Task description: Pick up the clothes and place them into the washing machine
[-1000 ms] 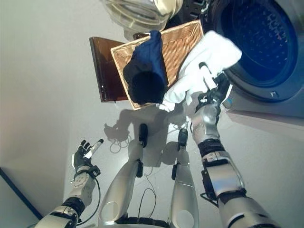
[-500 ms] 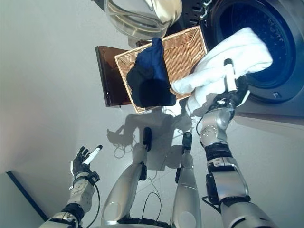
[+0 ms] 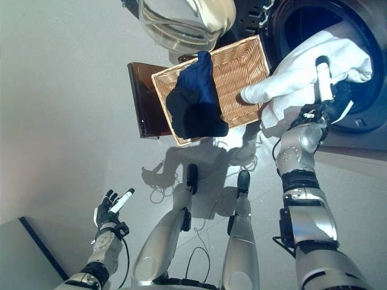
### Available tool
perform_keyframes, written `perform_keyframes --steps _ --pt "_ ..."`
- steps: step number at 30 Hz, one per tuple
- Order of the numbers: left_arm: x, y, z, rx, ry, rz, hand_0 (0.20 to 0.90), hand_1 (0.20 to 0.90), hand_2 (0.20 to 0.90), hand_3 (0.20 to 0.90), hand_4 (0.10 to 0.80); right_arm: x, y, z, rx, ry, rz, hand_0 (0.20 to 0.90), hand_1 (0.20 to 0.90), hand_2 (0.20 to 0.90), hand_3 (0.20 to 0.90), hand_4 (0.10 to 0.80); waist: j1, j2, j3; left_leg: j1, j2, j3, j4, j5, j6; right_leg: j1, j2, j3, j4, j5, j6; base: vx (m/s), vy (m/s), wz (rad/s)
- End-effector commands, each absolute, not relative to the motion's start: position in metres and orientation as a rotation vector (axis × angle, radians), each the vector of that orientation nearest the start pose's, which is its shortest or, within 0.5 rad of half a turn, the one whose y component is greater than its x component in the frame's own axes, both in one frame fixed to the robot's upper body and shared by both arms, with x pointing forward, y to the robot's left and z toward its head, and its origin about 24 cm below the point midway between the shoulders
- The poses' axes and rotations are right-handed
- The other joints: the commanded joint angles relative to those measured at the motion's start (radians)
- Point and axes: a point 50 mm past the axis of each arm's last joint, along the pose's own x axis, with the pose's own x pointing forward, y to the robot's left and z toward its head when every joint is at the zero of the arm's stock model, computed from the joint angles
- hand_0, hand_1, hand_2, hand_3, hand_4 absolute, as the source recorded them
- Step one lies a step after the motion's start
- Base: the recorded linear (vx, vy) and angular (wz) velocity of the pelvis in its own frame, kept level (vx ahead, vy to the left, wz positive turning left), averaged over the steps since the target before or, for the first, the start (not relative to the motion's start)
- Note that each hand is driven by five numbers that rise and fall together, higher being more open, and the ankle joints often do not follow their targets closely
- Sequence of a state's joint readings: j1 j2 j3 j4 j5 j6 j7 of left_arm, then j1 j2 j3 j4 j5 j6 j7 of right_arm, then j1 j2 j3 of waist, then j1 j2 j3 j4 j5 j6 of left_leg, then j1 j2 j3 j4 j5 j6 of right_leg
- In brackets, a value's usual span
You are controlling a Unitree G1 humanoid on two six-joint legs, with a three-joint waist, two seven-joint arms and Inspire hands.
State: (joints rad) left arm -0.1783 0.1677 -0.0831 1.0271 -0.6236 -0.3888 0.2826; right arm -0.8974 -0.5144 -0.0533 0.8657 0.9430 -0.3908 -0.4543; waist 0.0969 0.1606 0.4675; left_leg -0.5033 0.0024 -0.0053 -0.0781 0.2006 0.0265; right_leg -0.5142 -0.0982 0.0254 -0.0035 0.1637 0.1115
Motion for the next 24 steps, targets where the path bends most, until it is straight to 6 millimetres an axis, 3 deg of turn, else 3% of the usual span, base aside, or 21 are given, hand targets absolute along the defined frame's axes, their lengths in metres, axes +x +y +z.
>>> perform_keyframes --steps 1,13,19,24 --pt "0.172 0.243 -0.117 -0.155 0.604 0.668 0.900 0.900 0.900 0.900 0.800 0.344 -0.342 0.283 0.510 -0.776 -0.698 0.200 0.200 0.200 0.200 0.300 0.000 0.010 -0.186 0.042 0.006 -0.011 -0.009 -0.067 -0.094 0.027 0.029 0.044 0.145 -0.176 -0.009 0.000 0.000 0.00" --pt "0.169 0.248 -0.117 -0.164 0.611 0.655 0.900 0.900 0.900 0.900 0.800 0.352 -0.345 0.324 0.461 -0.740 -0.680 0.200 0.200 0.200 0.200 0.300 0.014 0.013 -0.171 0.034 0.006 -0.009 -0.009 -0.059 -0.098 0.009 0.035 0.046 0.163 -0.180 -0.014 -0.001 -0.001 0.01" --pt "0.175 0.249 -0.112 -0.168 0.568 0.622 0.900 0.900 0.900 0.900 0.800 0.343 -0.360 0.353 0.457 -0.729 -0.740 0.200 0.200 0.200 0.200 0.300 0.046 0.048 -0.152 0.017 0.001 -0.009 -0.009 -0.049 -0.100 -0.030 0.034 0.052 0.203 -0.193 -0.016 -0.028 -0.007 -0.05" --pt "0.179 0.246 -0.109 -0.176 0.545 0.592 0.900 0.900 0.900 0.900 0.800 0.335 -0.374 0.357 0.467 -0.710 -0.792 0.200 0.200 0.200 0.200 0.300 0.066 0.080 -0.140 -0.007 -0.003 -0.011 -0.009 -0.037 -0.103 -0.077 0.036 0.053 0.248 -0.209 -0.019 -0.021 -0.008 0.02"
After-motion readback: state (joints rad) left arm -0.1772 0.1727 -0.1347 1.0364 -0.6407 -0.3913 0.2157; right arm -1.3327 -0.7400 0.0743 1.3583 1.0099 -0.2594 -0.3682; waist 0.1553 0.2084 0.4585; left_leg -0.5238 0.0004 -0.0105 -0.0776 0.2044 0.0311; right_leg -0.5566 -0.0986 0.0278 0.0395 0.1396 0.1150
